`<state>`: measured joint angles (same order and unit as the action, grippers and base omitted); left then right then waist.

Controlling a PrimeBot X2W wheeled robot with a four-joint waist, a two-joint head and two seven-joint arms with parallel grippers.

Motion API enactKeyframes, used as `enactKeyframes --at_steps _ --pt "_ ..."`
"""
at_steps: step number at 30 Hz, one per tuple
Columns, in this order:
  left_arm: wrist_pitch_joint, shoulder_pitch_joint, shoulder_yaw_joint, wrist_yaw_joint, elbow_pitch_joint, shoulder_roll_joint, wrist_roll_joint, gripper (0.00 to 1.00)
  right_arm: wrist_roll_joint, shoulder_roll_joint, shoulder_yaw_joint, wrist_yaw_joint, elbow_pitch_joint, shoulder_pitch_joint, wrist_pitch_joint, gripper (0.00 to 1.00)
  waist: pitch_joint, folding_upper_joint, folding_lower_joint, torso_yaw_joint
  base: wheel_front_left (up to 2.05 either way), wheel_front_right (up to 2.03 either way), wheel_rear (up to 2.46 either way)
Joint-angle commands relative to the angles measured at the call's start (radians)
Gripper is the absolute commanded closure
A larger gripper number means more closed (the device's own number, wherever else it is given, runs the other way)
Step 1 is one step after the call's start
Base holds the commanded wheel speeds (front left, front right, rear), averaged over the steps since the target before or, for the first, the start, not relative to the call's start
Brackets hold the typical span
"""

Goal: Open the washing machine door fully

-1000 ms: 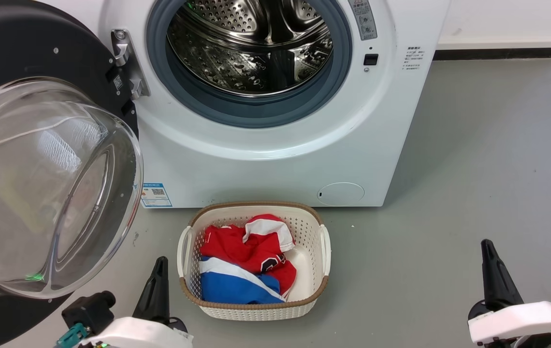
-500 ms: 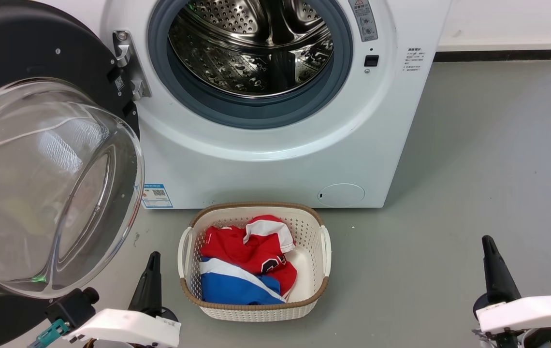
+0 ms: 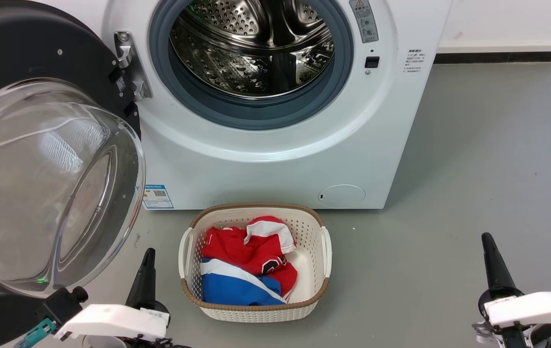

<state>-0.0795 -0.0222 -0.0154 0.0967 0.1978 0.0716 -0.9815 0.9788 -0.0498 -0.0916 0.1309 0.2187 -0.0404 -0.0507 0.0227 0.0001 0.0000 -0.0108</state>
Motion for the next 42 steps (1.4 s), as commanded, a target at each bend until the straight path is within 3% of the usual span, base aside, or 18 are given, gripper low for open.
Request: enactKeyframes --at_steps 1,42 --pt "0.008 -0.024 0.007 0.004 -0.007 0.005 -0.027 1.0 0.029 -0.001 -0.003 0.0 -0.008 -0.026 0.008 1.0 0.0 -0.0001 0.0 0.0 0.0 0.0 0.0" --pt "0.113 -0.069 0.068 0.026 0.028 0.003 -0.435 1.0 0.42 -0.001 -0.016 0.0 0.015 -0.057 0.111 1.0 -0.011 -0.0001 0.0 0.006 0.0 0.0 0.0"
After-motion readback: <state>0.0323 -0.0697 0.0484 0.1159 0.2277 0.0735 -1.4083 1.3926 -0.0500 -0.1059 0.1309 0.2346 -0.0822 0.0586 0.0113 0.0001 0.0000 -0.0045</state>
